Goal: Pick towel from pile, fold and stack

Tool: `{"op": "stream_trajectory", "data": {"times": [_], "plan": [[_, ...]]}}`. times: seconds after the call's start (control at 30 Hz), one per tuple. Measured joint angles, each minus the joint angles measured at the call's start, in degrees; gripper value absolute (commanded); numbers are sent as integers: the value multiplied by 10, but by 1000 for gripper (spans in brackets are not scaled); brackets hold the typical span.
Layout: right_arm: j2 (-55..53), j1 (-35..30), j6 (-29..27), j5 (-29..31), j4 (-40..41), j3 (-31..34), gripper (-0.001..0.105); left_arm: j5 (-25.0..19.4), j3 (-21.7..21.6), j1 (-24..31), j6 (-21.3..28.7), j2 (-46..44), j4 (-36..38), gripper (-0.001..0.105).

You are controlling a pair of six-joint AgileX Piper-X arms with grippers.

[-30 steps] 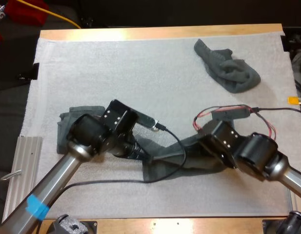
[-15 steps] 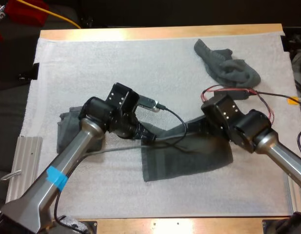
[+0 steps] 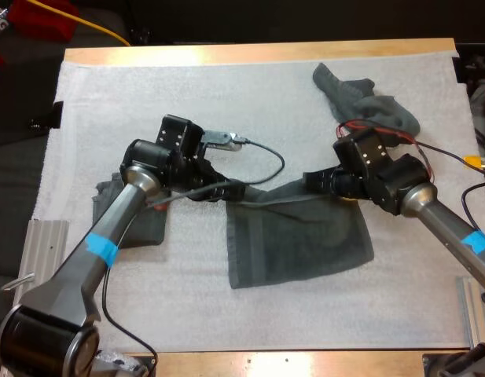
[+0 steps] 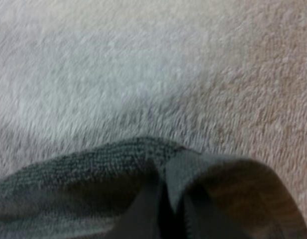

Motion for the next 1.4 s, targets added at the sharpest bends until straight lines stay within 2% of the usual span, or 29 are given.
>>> {"op": "stream_trajectory", "data": {"times": [0.17,0.47,0.77,0.83,0.93,1.0,1.07,1.1,1.2,1.3,1.4], "plan": [[12,-24,29,-37,-36,0,1,71,0,29,-34,22,-37,0],[52,-49,109,-97,-86,0,1,146,0,54,-83,59,-78,0],[81,-57,164,-116,-119,0,1,205,0,70,-156,99,-142,1],[87,-57,171,-119,-129,0,1,216,0,71,-172,104,-162,6],[95,-57,186,-123,-138,0,2,230,0,71,-188,106,-187,29],[95,-57,194,-123,-144,0,2,232,0,71,-192,106,-201,51],[95,-57,195,-123,-156,0,7,232,0,71,-194,106,-204,70],[95,-57,195,-123,-164,0,11,232,0,71,-195,106,-204,72],[95,-57,197,-127,-190,0,28,235,0,73,-197,106,-204,65],[95,-57,199,-141,-228,0,46,253,0,83,-197,106,-205,64],[95,-57,199,-164,-267,0,57,277,0,97,-198,106,-212,64]]}}
